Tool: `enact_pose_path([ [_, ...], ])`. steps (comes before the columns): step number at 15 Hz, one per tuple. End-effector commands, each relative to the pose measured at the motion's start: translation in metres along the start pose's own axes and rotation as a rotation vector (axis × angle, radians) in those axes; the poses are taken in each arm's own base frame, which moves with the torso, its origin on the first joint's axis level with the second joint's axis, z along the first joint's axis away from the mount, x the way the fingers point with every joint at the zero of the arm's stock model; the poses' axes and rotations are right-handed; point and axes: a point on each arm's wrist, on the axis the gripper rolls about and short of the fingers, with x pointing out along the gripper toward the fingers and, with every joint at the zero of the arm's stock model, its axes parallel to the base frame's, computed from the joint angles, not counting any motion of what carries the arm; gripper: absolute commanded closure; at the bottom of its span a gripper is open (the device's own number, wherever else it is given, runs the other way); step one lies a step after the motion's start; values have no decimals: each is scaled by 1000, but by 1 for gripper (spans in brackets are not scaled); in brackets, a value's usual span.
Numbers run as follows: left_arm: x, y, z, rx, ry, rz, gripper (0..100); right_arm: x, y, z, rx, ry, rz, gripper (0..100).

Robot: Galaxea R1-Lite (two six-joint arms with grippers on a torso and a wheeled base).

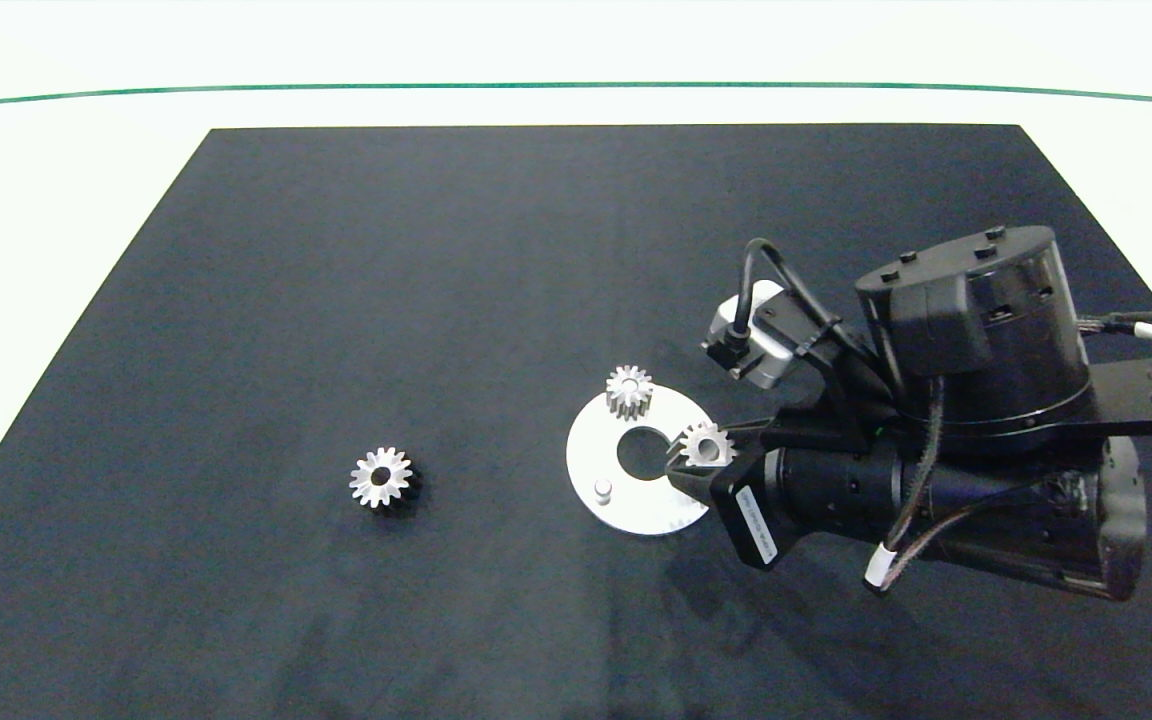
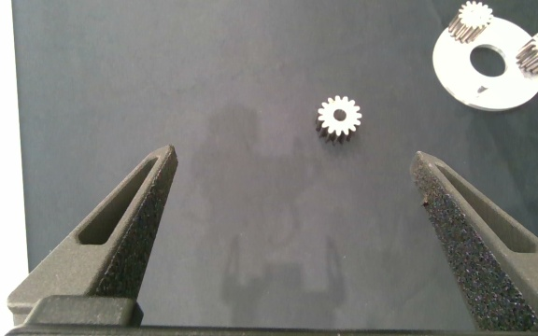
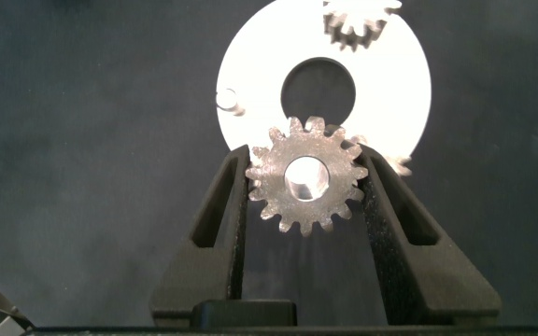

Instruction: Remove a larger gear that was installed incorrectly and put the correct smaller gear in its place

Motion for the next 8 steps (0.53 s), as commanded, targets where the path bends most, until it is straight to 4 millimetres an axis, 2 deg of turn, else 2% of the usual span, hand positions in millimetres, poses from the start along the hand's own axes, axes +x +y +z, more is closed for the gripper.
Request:
enact_pose_path([
  [1, -2, 0, 0, 1, -8, -3, 0, 14, 9, 5, -22, 50, 18, 78],
  [5, -6, 0, 0, 0, -21, -1, 0, 31, 25, 11, -51, 70, 33, 78],
  [8, -8, 0, -1, 2, -29, 0, 0, 45, 35, 7, -69, 98, 34, 78],
])
